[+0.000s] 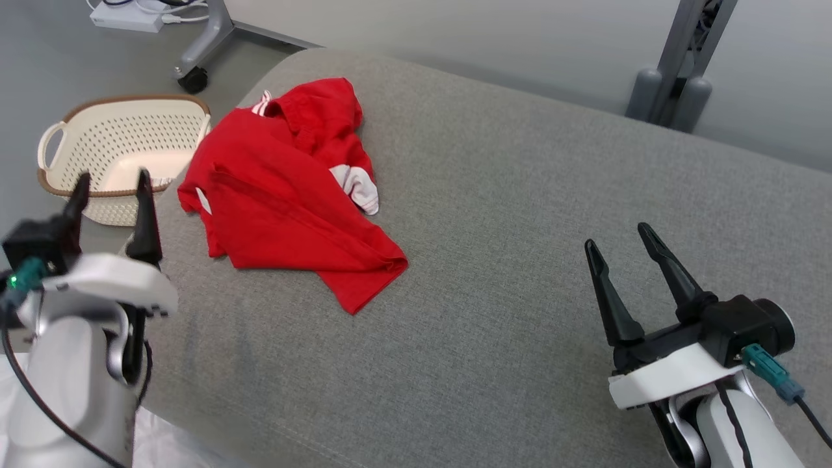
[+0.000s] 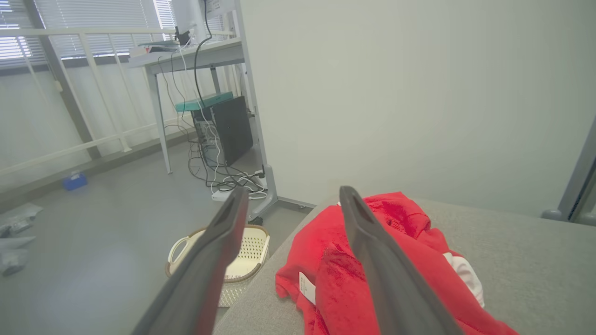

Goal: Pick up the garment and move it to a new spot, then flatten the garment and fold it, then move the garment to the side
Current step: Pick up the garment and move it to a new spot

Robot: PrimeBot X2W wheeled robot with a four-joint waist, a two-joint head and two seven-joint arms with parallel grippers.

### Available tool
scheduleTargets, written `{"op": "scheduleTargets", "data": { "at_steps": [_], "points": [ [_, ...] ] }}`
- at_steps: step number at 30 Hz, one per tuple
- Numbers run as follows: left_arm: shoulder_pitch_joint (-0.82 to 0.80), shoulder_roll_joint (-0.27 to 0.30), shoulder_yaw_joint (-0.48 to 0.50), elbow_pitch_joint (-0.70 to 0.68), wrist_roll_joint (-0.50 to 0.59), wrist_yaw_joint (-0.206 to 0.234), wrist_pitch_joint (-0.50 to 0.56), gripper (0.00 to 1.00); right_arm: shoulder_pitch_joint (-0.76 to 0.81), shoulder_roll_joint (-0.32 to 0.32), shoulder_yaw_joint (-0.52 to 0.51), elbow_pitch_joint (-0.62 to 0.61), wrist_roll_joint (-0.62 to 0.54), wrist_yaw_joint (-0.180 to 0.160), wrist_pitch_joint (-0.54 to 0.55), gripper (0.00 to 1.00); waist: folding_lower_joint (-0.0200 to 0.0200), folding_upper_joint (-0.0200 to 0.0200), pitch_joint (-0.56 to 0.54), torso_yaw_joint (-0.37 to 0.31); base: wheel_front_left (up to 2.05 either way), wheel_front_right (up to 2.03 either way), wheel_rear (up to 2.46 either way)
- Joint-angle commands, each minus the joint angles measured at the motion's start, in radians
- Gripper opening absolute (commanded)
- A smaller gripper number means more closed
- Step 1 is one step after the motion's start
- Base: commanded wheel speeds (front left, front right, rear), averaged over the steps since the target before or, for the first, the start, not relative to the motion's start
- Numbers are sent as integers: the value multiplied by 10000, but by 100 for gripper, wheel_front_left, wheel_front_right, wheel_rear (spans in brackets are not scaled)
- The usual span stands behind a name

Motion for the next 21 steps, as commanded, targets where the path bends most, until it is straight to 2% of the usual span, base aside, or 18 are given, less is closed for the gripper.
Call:
{"op": "scheduleTargets", "data": {
  "at_steps": [1,5,8,9,12,16,21],
  "points": [
    [-997,180,83,680,-412,-338,669,100,-234,-208,120,-80,-131,19,-16,100,0,0,763,-361,0,0,0],
    [-2599,674,-218,1988,-784,-787,2165,100,-632,-510,427,-222,-189,19,-16,100,0,0,1377,-657,0,0,0],
    [-3657,1113,-601,3058,-954,-928,3213,100,-927,-648,722,-265,-148,19,-16,100,0,0,1854,-978,0,0,0],
    [-4121,1103,-739,3567,-1292,-977,3888,100,-1059,-685,803,-271,-105,19,-16,100,0,0,2014,-1110,0,0,0],
    [-4641,1170,-1053,4146,-1772,-965,4885,100,-1143,-745,898,-278,-90,19,-16,100,0,0,2210,-1285,0,0,0],
    [-5133,1546,-1571,4706,-2281,-971,5660,100,-1288,-813,1116,-289,-45,19,-16,100,0,0,2488,-1534,0,0,0],
    [-5558,1875,-1761,5338,-2485,-973,6017,100,-1411,-795,1397,-324,-22,19,-16,100,0,0,2757,-1766,0,0,0]
  ]
}}
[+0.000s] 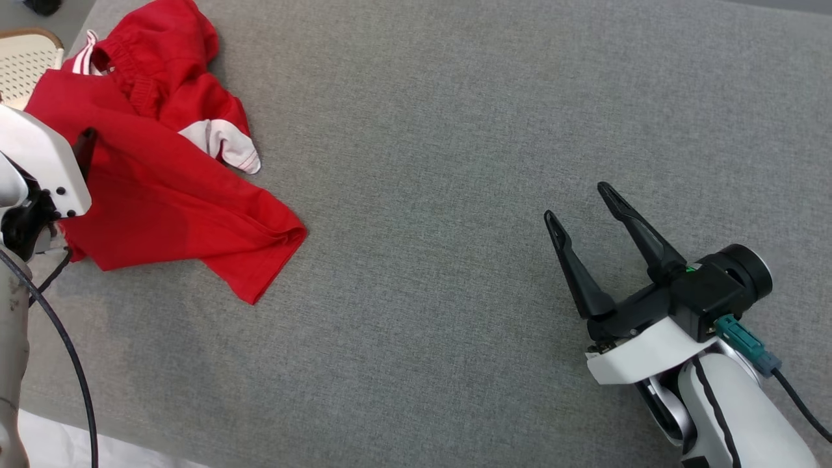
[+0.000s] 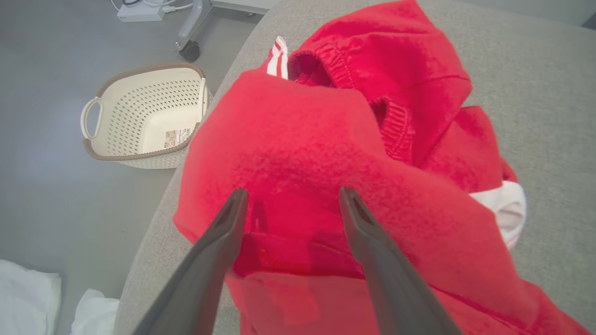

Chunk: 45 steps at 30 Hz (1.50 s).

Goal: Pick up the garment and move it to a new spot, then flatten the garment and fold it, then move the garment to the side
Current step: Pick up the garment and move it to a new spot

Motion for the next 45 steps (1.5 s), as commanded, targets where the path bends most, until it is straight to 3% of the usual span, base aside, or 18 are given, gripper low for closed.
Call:
{"op": "scheduleTargets", "data": {
  "at_steps": [1,9,13,14,15,16,28,35,45],
  "points": [
    [-185,80,-1,168,-73,-5,51,100,-164,-49,57,-24,62,19,-16,100,0,0,135,-127,0,0,0],
    [-583,60,-42,1230,-242,26,546,100,-219,-161,137,-47,122,19,-16,100,0,0,425,-319,0,0,0],
    [-738,56,-96,1644,-235,267,520,100,-309,-178,167,-56,108,19,-16,100,0,0,561,-368,0,0,0],
    [-783,49,-77,1697,-259,318,521,75,-324,-179,171,-47,117,19,-16,100,0,0,580,-370,0,0,0],
    [-806,38,-102,1744,-248,343,504,3,-342,-182,177,-33,129,19,-16,100,0,0,595,-369,0,0,0],
    [-809,35,-139,1785,-217,348,463,0,-362,-187,166,-16,139,19,-16,100,0,0,603,-362,0,0,0],
    [-751,215,-565,1808,120,448,-894,0,-237,-29,32,305,243,19,-16,100,0,0,-193,-275,0,0,0],
    [-784,383,-842,1481,487,984,-2678,0,99,279,-152,465,324,19,-16,100,0,0,-1137,-173,0,0,0],
    [-1215,152,-1047,686,651,929,-4836,0,498,634,-416,588,268,19,-16,100,0,0,-2133,-106,0,0,0]
  ]
}}
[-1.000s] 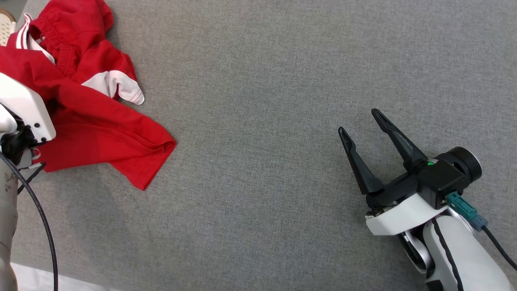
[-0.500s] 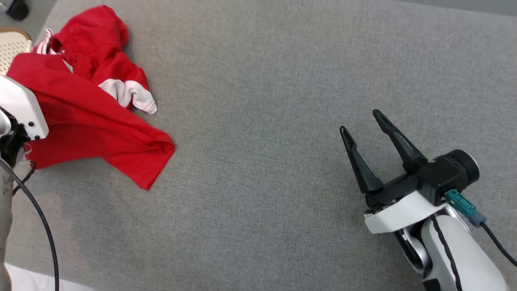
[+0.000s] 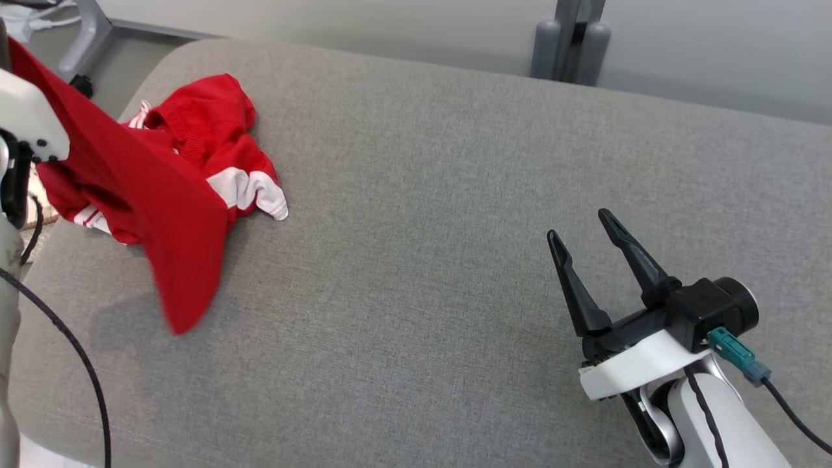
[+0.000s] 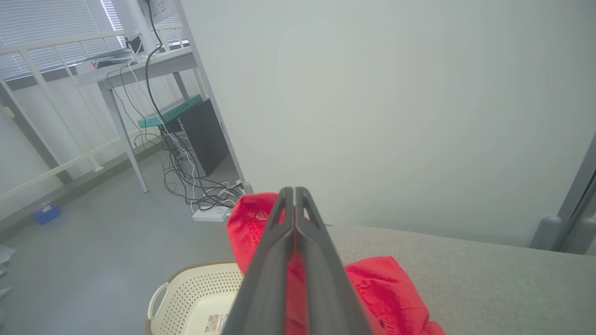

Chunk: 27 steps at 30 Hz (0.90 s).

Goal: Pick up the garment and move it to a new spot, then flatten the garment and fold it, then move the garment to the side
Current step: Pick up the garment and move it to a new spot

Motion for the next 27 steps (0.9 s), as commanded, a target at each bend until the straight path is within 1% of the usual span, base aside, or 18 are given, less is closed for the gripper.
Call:
{"op": "scheduleTargets", "data": {
  "at_steps": [1,5,8,11,16,19,22,27],
  "points": [
    [-154,-90,-45,-108,70,-82,-136,0,72,-5,-20,4,-17,19,-16,100,0,0,-237,-16,0,0,0],
    [-449,-351,-160,-711,65,-244,-852,0,242,169,-153,-4,-22,19,-16,100,0,0,-594,-160,0,0,0],
    [-574,-592,-186,-1398,15,-339,-1183,0,310,242,-272,-17,-37,19,-16,100,0,0,-855,-331,0,0,0],
    [-639,-808,-116,-2506,-2,-407,-1358,0,481,341,-350,7,-66,19,-16,100,0,0,-1189,-599,0,0,0],
    [-206,-1448,-114,-4599,150,-447,-1366,0,573,428,-577,-21,-149,19,-16,100,0,0,-1587,-1133,0,0,0],
    [-56,-1873,-348,-5311,200,-547,-1369,0,566,475,-757,-52,-213,19,-16,100,0,0,-1756,-1593,0,0,0],
    [129,-2356,-676,-5738,144,-647,-1370,0,563,488,-1010,-126,-212,19,-16,100,0,0,-1882,-2108,0,0,0],
    [272,-2918,-1329,-6299,-88,-777,-1371,0,441,509,-1254,-236,-339,18,-16,100,0,0,-1888,-3194,0,0,0]
  ]
}}
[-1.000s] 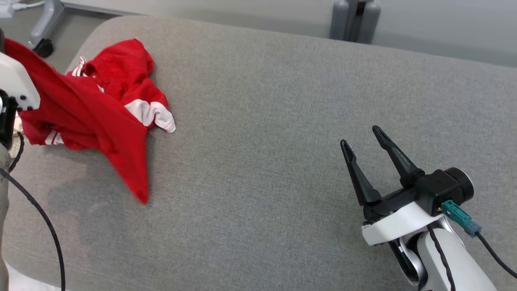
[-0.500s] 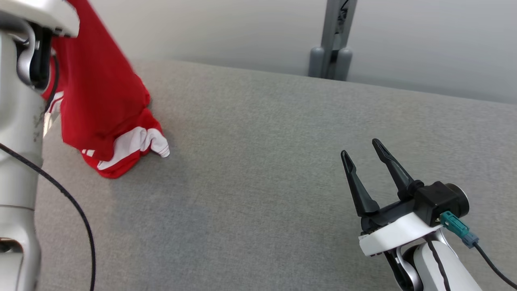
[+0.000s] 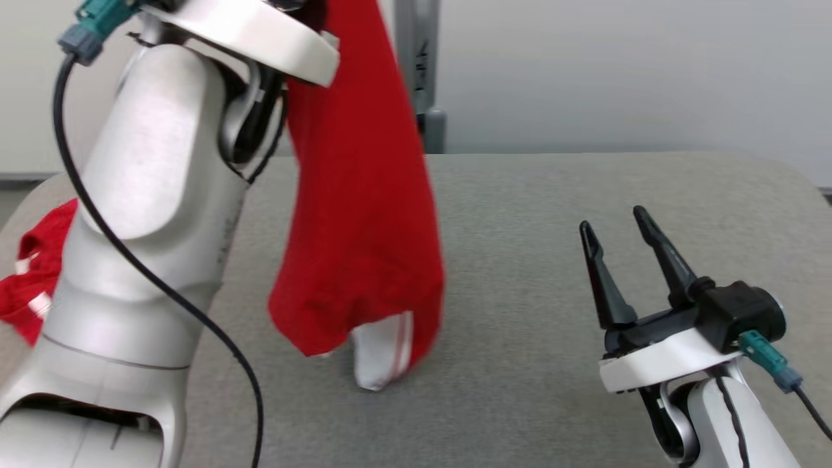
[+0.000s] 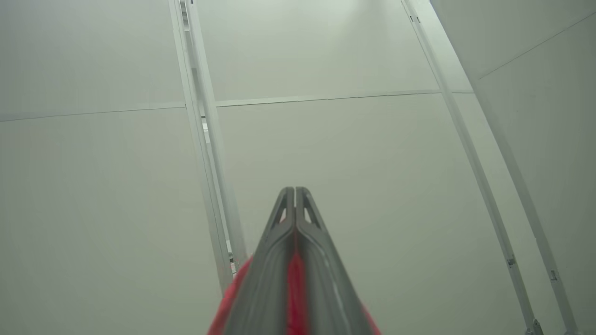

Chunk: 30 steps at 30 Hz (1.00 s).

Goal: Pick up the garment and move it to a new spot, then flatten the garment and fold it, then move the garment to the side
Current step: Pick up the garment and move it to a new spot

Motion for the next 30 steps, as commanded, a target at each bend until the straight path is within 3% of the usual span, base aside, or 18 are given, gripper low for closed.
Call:
{"op": "scheduleTargets", "data": {
  "at_steps": [1,8,14,21,30],
  "points": [
    [70,-171,-229,-283,-198,-42,-31,0,-53,-50,-184,-89,-105,18,-15,100,0,0,-51,-1003,0,0,0],
    [-167,-433,-742,-1280,-738,62,-31,0,-202,-37,-636,-727,231,18,-15,100,0,0,231,-2663,0,0,0],
    [-9,-444,-1005,-1100,-593,345,-19,0,-179,-24,-941,-875,327,18,-15,100,0,0,518,-3429,0,0,0],
    [776,144,-1072,1401,-60,502,-21,0,-152,-25,-954,-857,443,18,-15,100,0,0,835,-3743,0,0,0],
    [1321,691,-1235,5082,319,905,90,0,-194,-30,-764,-686,336,18,-15,100,0,0,1054,-3410,0,0,0]
  ]
}}
